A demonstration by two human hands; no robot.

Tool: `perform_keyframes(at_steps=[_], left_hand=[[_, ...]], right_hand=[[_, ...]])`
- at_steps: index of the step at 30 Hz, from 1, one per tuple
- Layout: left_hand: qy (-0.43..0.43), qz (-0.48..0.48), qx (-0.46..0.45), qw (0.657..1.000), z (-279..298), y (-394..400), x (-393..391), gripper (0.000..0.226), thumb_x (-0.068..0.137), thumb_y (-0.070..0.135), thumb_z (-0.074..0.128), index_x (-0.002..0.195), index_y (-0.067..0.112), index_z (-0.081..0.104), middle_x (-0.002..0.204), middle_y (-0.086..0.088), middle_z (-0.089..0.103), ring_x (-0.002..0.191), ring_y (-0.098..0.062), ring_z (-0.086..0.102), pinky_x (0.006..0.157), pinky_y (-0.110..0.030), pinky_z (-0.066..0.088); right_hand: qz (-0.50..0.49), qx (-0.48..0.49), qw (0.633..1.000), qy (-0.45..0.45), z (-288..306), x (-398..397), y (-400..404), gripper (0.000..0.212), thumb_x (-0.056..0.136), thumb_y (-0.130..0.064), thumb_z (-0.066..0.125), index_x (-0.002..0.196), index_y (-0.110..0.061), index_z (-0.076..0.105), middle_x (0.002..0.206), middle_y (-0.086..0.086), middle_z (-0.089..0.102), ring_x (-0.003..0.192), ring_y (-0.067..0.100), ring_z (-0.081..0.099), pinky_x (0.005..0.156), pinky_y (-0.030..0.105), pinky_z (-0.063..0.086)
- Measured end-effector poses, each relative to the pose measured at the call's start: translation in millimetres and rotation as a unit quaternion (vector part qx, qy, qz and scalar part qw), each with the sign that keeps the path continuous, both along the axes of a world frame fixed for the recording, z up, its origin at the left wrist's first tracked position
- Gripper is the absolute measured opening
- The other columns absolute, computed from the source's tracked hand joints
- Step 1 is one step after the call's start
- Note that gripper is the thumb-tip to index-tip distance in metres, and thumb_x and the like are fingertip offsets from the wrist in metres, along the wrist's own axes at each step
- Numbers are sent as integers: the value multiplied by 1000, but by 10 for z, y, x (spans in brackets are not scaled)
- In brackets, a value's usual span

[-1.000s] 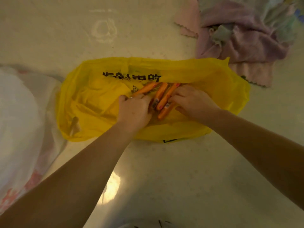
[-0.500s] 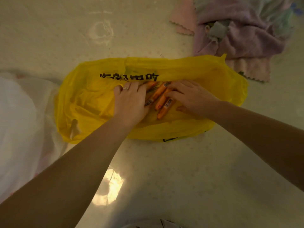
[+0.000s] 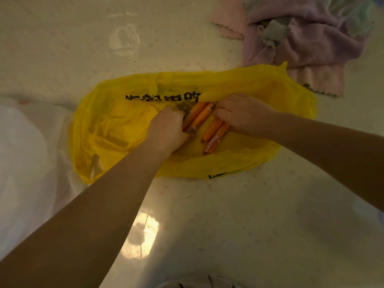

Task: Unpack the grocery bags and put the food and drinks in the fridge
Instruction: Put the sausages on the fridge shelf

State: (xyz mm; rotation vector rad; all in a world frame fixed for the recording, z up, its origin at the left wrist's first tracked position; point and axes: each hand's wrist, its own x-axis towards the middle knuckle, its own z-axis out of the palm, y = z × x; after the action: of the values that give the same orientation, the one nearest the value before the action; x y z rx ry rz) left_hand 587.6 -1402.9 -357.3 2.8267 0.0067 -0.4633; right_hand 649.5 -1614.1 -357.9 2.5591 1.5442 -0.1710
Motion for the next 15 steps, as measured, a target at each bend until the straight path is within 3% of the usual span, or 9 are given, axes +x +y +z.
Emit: perform_keyframes(at_steps=[4,9,13,15], left_hand=[[14,11,-5,1000,29,27,20,39,72,46,74,87,13,58,94,-8,46,86,-27,52,62,-31,32],[21,11,-14,1000,24,-29,-52,33,77,42,70,76,16,49,83,-5,44,74,-21,46,56,-28,26],[32,11,-18,999,61,-44,-51,28,79,40,70,78,18,52,68,2,42,71,-20,45,49,-29,22],[42,22,-27,999,75,-45,-57,30,78,42,70,78,18,53,65,3,41,68,-19,45,48,-28,23]], right_hand=[[-7,-30,999,31,65,-2,-30,34,72,-30,71,101,-12,64,97,15,59,90,36,57,79,42,47],[-31,-25,998,46,113,-63,-24,50,64,-28,81,105,-10,60,96,14,59,85,34,57,69,37,48],[-60,-72,993,67,157,-109,-40,54,77,-37,70,122,-15,48,118,7,53,108,28,49,86,36,39],[-76,-99,989,82,152,-124,-57,51,80,-41,66,121,-19,46,121,4,49,111,24,47,86,34,39]])
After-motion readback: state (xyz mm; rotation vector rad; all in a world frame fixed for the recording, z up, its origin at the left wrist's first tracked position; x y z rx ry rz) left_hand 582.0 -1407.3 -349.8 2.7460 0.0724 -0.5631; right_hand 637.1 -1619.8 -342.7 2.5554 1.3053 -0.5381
